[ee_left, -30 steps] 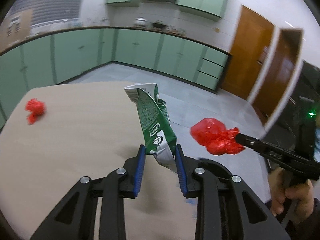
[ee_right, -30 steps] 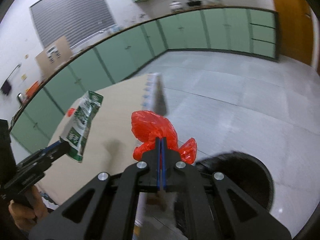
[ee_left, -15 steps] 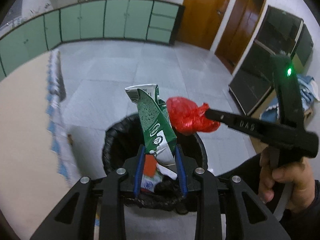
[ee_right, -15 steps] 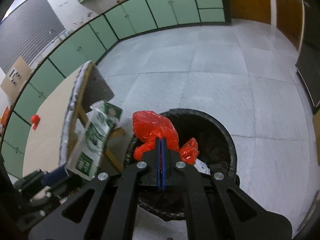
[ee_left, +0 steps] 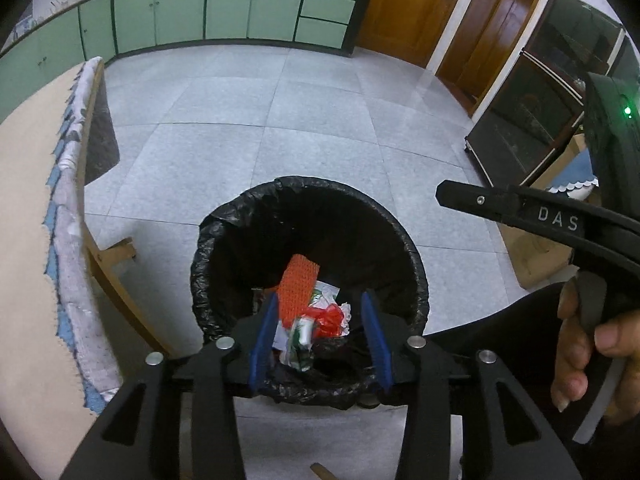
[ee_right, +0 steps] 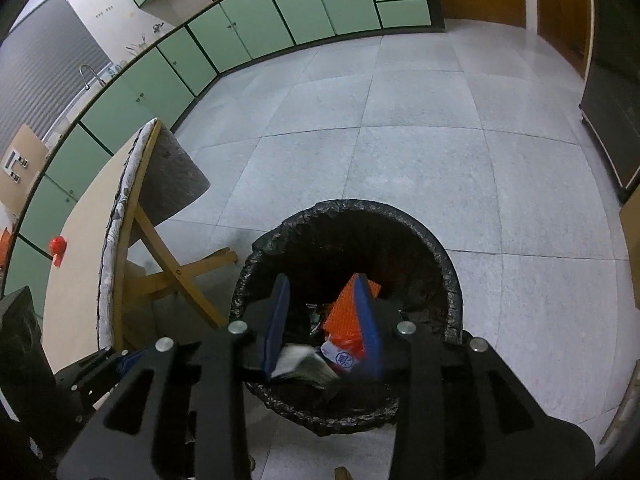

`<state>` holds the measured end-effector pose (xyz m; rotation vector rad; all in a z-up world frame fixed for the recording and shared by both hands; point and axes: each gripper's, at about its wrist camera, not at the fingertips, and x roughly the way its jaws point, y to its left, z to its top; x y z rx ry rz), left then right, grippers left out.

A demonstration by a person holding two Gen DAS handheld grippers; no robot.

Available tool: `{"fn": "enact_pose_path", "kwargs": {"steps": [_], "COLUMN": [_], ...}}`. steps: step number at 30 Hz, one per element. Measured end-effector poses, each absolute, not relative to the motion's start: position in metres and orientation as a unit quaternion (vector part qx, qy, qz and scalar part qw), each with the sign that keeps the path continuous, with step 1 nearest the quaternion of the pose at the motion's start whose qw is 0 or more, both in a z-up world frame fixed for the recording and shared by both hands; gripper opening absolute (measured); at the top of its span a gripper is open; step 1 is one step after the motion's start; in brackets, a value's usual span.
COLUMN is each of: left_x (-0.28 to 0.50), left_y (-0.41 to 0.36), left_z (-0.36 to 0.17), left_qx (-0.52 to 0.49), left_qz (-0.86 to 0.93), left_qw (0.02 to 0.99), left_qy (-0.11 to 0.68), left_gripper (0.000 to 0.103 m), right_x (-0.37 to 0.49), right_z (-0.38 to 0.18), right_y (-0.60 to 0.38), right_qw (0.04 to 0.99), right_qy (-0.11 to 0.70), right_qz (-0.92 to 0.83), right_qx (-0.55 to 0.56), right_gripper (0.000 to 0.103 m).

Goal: Collect trash
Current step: 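Move both open grippers back over the table to the last red bag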

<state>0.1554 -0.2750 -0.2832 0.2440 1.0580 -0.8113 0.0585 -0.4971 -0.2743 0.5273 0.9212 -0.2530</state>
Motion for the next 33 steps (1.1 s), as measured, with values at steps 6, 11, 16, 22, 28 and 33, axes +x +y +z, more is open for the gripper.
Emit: {"fn": "enact_pose_path", "kwargs": {"steps": [6, 11, 16, 22, 28, 33], "left_x": [0.165, 0.192, 0.210, 0.221, 0.237, 0.254], "left_y": [-0.232, -0.148, -0.070, 0.019, 0.102, 0.153], "left_z": [-0.254, -0.214, -0.183, -0.166, -0.162, -0.163], "left_qx": [0.101, 0.060, 0.037, 0.031, 0.010, 0.004], "left_qz": [-0.334, -0.242, -0.171, -0.089, -0.020, 0.011], "left_qw": [0.820, 0.879, 0.910, 0.933, 0.942, 0.946], "left_qy": [0.454, 0.406, 0.377, 0.349, 0.334, 0.325], "left_gripper": [0.058, 0.066, 0.071, 0.077, 0.077, 0.077], "right_x": [0.075, 0.109, 0.147, 0.195, 0.250, 0.296], "right_z": [-0.254, -0.226, -0.198, -0.169, -0.166, -0.177], "right_y": [-0.472, -0.417, -0.339, -0.237, -0.147, -0.078], "right_qw": [0.870, 0.891, 0.909, 0.921, 0.913, 0.907], "right_qy": [0.430, 0.417, 0.397, 0.372, 0.370, 0.371], "right_qz": [-0.092, -0.043, 0.016, 0.102, 0.167, 0.201], "right_qx": [0.223, 0.174, 0.124, 0.054, 0.027, 0.011], "right_gripper": [0.034, 0.034, 0.049, 0.051, 0.051, 0.051]}}
